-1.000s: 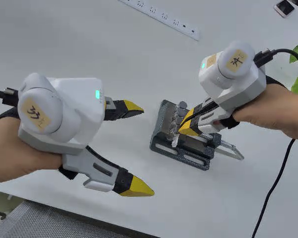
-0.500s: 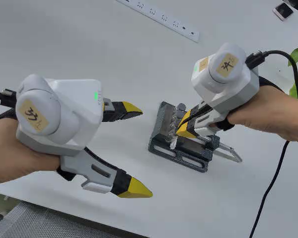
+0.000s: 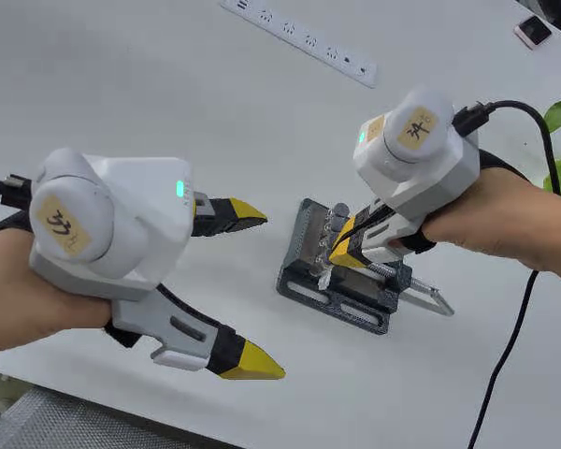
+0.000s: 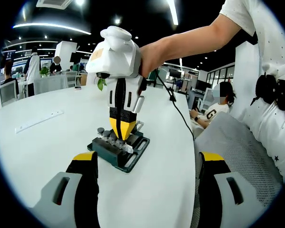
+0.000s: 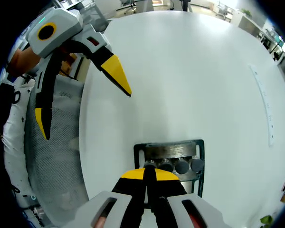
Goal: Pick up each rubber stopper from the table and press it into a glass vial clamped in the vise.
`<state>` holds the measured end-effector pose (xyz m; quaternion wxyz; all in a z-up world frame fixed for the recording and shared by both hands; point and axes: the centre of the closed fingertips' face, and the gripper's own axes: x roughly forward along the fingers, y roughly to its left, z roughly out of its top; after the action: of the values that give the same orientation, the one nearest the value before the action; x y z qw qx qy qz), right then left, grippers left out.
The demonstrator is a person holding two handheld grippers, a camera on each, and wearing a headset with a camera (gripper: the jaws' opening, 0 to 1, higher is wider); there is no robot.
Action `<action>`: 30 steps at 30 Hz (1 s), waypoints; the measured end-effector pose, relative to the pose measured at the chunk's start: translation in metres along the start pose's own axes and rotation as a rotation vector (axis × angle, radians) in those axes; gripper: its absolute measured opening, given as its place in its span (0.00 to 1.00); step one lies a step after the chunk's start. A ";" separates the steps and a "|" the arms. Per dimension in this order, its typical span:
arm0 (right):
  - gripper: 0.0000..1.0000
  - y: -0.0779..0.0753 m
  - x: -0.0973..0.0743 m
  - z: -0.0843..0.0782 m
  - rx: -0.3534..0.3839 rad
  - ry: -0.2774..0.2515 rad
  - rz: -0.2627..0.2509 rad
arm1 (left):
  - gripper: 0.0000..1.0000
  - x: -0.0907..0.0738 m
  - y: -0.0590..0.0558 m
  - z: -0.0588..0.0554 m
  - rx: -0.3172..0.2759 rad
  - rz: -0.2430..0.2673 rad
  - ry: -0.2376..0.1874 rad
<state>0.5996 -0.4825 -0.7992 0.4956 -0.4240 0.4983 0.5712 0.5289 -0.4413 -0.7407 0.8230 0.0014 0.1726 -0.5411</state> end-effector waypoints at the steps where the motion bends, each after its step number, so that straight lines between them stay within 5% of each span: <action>1: 0.00 0.001 0.000 0.000 -0.010 0.006 -0.001 | 0.86 0.000 0.000 0.000 0.000 0.000 0.000; 30: 0.00 -0.002 0.005 -0.001 -0.056 0.072 -0.005 | 0.85 0.002 0.006 0.008 -0.001 0.017 -0.015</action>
<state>0.6008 -0.4829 -0.8051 0.4666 -0.4591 0.4986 0.5682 0.5365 -0.4419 -0.7351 0.8289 -0.0016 0.1670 -0.5339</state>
